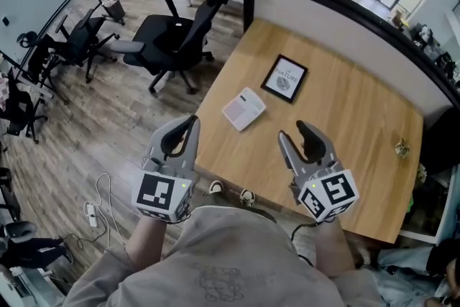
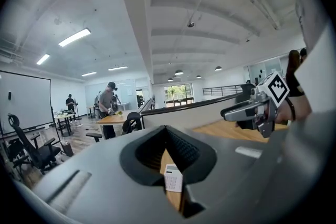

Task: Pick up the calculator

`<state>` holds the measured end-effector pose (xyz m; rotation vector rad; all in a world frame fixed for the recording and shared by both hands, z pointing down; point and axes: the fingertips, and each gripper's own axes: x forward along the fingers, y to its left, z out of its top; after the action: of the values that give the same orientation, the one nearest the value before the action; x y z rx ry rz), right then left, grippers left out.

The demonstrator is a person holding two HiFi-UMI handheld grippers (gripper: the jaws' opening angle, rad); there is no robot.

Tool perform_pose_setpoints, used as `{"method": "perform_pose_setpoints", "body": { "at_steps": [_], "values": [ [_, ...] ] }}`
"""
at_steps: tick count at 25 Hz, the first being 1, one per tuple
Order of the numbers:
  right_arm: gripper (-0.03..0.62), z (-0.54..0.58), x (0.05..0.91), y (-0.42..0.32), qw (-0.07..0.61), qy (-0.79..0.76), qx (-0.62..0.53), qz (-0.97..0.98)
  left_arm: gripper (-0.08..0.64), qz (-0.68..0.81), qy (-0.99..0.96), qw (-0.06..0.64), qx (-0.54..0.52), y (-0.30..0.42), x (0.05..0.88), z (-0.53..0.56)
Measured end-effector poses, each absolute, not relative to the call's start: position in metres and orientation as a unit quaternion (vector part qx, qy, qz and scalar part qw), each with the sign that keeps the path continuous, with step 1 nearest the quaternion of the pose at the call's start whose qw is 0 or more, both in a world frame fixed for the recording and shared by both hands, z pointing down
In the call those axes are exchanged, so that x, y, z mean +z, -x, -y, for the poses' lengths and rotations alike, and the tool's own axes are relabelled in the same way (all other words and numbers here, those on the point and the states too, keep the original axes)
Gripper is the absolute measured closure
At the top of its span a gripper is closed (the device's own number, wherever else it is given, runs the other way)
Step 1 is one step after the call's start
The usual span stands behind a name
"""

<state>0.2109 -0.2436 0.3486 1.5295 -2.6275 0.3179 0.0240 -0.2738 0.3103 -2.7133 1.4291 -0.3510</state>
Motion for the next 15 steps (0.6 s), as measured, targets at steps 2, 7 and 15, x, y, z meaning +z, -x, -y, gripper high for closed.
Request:
{"method": "perform_pose_setpoints", "body": {
  "at_steps": [2,7,15],
  "values": [
    [0.423,0.253,0.354,-0.21,0.047,-0.499,0.111,0.858,0.559,-0.456,0.882,0.026,-0.118,-0.024,0.315,0.28],
    [0.423,0.285,0.367,-0.209,0.055,-0.5,0.129,0.854,0.559,-0.447,0.887,0.017,-0.109,-0.023,0.32,0.303],
    [0.423,0.353,0.429,-0.196,0.127,-0.483,0.144,0.855,0.559,-0.448,0.888,-0.018,-0.105,-0.023,0.354,0.352]
  ]
}}
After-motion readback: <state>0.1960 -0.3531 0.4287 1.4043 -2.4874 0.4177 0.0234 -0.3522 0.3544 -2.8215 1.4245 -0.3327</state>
